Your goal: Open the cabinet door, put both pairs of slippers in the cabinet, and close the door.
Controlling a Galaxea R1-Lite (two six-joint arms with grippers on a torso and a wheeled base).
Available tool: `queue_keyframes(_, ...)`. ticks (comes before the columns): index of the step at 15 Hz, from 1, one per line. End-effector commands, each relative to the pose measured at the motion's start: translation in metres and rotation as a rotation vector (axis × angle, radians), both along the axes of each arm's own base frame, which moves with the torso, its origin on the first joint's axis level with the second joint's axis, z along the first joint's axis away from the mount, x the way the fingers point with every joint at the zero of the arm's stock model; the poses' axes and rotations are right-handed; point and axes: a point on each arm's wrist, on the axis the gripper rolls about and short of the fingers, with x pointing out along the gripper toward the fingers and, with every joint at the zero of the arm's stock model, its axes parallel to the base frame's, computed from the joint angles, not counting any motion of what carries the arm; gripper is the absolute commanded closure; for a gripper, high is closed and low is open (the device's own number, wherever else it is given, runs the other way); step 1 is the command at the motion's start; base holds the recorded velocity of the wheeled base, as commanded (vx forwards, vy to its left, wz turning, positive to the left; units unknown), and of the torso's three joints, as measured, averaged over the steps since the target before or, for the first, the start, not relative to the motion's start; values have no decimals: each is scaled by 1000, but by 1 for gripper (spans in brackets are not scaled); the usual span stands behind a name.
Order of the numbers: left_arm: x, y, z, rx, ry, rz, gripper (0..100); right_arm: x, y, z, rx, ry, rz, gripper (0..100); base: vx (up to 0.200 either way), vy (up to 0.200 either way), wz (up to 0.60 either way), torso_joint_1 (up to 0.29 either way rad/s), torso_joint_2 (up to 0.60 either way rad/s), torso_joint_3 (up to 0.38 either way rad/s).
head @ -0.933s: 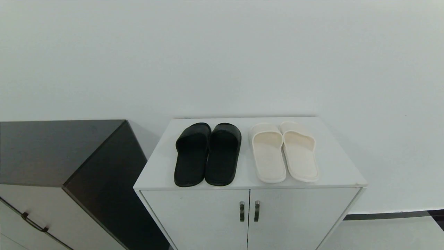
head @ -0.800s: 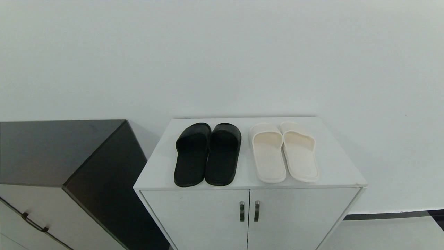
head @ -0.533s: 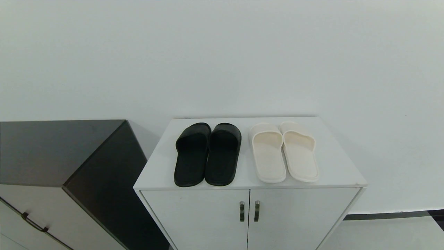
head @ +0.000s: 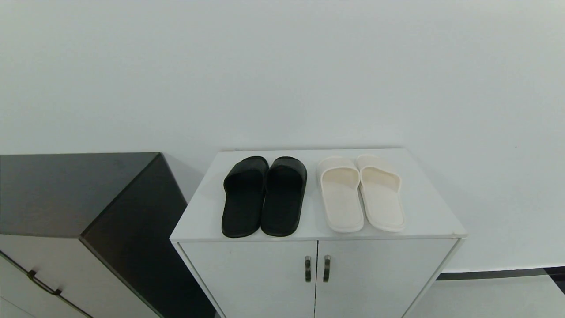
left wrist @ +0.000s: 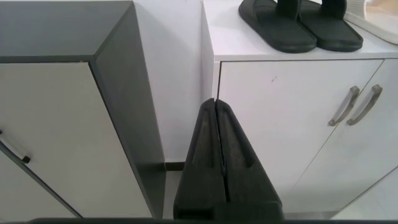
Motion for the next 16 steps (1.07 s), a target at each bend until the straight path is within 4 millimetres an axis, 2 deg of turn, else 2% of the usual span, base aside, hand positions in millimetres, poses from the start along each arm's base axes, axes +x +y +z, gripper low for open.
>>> queue_keyframes(1,0,0,0,-2,-1,0,100,69,4,44,13,356,209,0,0,0,0,0,0,0)
queue_keyframes(3,0,0,0,0,1,-2,100,104,9,43,14,480,292,0,0,0,0,0,0,0)
queue_keyframes(5,0,0,0,0,2,-2,100,132,25,40,34,537,405,0,0,0,0,0,0,0)
queue_keyframes(8,0,0,0,0,1,0,100,181,63,36,76,569,481,0,0,0,0,0,0,0)
queue_keyframes(12,0,0,0,0,1,-2,100,229,131,23,35,472,383,0,0,0,0,0,0,0)
queue_keyframes(16,0,0,0,0,1,-2,100,258,172,36,58,404,257,0,0,0,0,0,0,0)
